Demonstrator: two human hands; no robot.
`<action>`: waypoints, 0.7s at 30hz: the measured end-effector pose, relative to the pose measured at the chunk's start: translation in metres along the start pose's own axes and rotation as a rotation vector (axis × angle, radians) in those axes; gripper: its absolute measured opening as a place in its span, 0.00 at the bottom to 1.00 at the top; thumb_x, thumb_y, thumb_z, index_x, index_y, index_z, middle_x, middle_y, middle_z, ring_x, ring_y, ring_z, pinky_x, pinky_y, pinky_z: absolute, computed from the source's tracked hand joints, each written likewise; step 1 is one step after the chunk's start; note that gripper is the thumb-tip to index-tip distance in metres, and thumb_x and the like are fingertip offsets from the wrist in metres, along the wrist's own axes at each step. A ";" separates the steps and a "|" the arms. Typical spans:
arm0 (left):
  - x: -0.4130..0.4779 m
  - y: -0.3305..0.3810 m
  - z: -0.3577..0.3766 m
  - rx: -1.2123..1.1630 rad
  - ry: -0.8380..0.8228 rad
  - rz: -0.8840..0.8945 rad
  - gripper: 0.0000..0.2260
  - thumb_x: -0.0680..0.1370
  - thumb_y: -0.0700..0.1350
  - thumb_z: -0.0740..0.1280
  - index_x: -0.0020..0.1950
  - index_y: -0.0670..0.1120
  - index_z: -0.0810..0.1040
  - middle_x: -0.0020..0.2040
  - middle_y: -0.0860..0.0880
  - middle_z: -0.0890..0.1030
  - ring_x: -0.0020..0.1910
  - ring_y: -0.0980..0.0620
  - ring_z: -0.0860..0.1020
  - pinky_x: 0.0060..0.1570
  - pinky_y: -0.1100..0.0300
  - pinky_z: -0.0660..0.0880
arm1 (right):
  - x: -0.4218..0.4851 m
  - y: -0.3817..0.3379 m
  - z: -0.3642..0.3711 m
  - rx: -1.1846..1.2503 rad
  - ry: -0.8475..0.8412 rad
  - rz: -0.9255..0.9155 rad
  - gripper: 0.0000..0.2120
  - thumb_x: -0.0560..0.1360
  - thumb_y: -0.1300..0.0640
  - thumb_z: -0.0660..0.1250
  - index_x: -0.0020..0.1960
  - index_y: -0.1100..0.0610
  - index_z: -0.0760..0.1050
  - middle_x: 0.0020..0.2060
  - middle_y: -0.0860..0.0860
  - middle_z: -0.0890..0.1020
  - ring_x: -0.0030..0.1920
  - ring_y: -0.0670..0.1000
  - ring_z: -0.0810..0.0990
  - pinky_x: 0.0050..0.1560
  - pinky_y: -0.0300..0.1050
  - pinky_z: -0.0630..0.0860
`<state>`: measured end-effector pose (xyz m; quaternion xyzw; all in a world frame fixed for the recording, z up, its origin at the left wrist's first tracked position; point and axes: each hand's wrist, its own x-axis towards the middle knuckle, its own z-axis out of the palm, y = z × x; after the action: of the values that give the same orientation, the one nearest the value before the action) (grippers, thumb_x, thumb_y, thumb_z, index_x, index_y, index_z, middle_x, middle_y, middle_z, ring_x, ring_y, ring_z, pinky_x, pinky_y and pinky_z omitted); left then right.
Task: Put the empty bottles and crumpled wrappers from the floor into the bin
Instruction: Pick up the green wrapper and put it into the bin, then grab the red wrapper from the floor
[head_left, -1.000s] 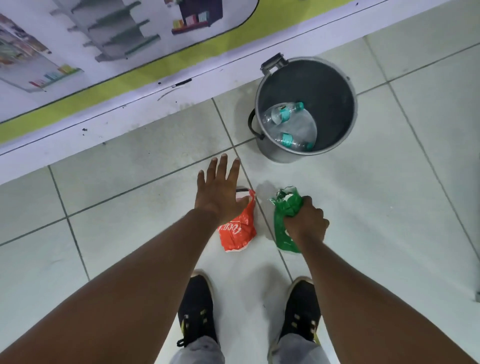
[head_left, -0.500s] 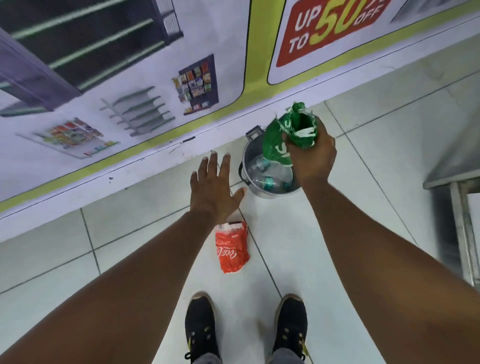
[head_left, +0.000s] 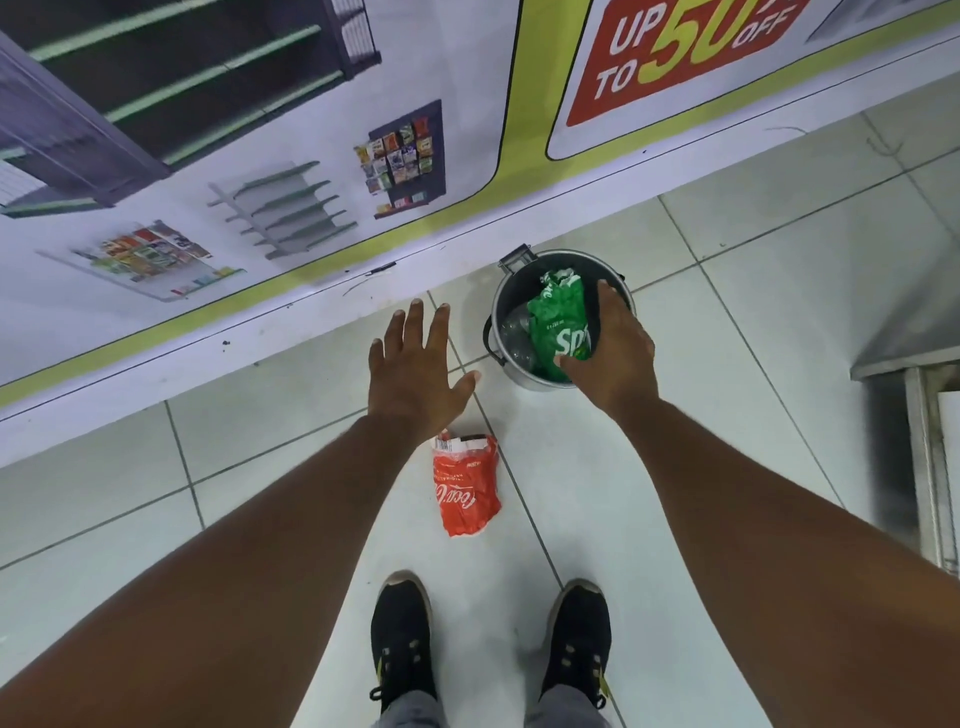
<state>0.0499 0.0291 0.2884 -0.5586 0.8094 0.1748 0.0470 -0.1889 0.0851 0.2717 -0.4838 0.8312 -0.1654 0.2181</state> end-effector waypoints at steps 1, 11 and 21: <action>0.001 -0.001 0.002 -0.007 -0.002 -0.003 0.39 0.75 0.66 0.60 0.79 0.51 0.48 0.80 0.43 0.50 0.78 0.40 0.49 0.73 0.38 0.56 | -0.005 -0.002 0.003 0.022 0.008 -0.030 0.49 0.66 0.51 0.79 0.78 0.56 0.57 0.75 0.54 0.67 0.75 0.55 0.65 0.74 0.55 0.63; -0.009 -0.034 0.086 -0.046 -0.060 -0.028 0.38 0.76 0.64 0.61 0.79 0.51 0.49 0.80 0.43 0.50 0.78 0.40 0.50 0.73 0.40 0.58 | -0.089 0.004 0.145 0.033 -0.248 0.055 0.38 0.72 0.43 0.69 0.77 0.53 0.59 0.72 0.55 0.71 0.68 0.60 0.71 0.66 0.57 0.68; 0.004 -0.108 0.213 -0.020 -0.165 -0.059 0.38 0.77 0.63 0.60 0.79 0.51 0.46 0.80 0.44 0.47 0.78 0.41 0.48 0.74 0.42 0.54 | -0.105 0.023 0.309 -0.179 -0.471 0.378 0.55 0.65 0.29 0.69 0.78 0.55 0.47 0.72 0.55 0.70 0.68 0.62 0.72 0.67 0.63 0.65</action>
<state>0.1224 0.0631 0.0629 -0.5665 0.7842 0.2265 0.1130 0.0015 0.1684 0.0189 -0.3632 0.8443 0.0686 0.3879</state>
